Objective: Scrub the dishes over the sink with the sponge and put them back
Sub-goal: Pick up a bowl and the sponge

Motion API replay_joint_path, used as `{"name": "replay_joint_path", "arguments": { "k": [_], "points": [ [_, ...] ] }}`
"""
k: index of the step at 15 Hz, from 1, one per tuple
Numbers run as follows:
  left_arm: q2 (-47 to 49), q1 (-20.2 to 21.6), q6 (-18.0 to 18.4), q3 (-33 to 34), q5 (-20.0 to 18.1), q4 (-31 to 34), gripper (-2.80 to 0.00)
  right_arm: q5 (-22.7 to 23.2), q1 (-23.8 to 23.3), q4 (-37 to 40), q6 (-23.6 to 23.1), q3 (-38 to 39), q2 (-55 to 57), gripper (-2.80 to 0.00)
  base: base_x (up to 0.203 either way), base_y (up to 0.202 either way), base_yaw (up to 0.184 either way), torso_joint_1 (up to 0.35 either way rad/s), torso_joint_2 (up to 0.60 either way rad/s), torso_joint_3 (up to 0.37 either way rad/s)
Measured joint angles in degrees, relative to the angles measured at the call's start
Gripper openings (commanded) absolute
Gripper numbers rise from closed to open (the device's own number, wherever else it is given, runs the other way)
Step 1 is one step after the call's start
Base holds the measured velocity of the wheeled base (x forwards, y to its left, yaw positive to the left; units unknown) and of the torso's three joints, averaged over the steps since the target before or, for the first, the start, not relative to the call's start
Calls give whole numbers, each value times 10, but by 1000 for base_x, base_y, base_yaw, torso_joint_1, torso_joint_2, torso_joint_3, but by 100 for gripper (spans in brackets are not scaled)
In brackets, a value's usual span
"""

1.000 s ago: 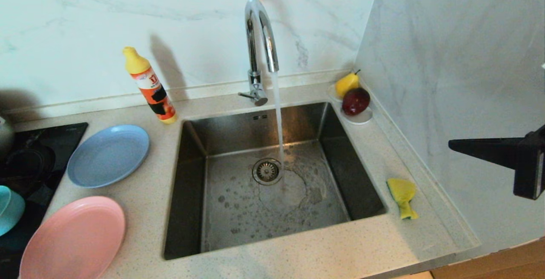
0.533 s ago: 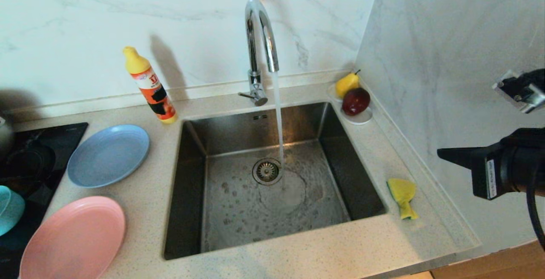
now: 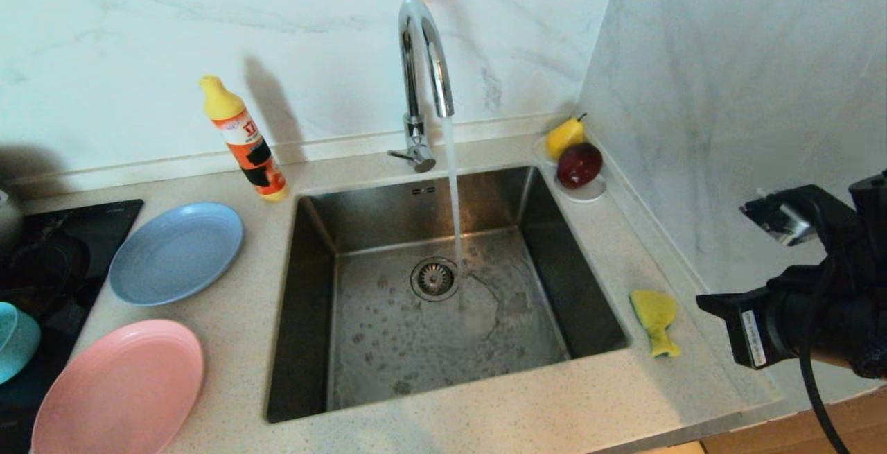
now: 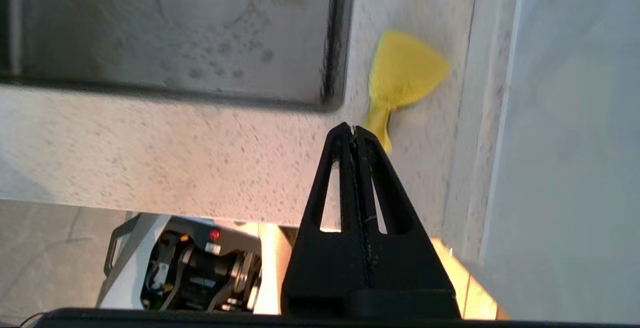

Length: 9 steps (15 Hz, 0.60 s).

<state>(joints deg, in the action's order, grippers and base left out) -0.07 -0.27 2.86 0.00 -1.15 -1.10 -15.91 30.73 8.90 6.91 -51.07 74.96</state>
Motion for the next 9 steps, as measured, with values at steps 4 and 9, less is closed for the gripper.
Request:
{"name": "replay_joint_path", "arguments": {
  "k": [4, 9],
  "points": [
    [0, 0, 0, 0, 0, 0, -280, -6, 0, -4, 21, 27, 21, -280, 0, 0, 0, 0, 0, 0],
    [0, 0, 0, 0, 0, 0, -280, -26, 6, -13, 66, 38, 72, -280, 0, 0, 0, 0, 0, 0]
  ]
}}
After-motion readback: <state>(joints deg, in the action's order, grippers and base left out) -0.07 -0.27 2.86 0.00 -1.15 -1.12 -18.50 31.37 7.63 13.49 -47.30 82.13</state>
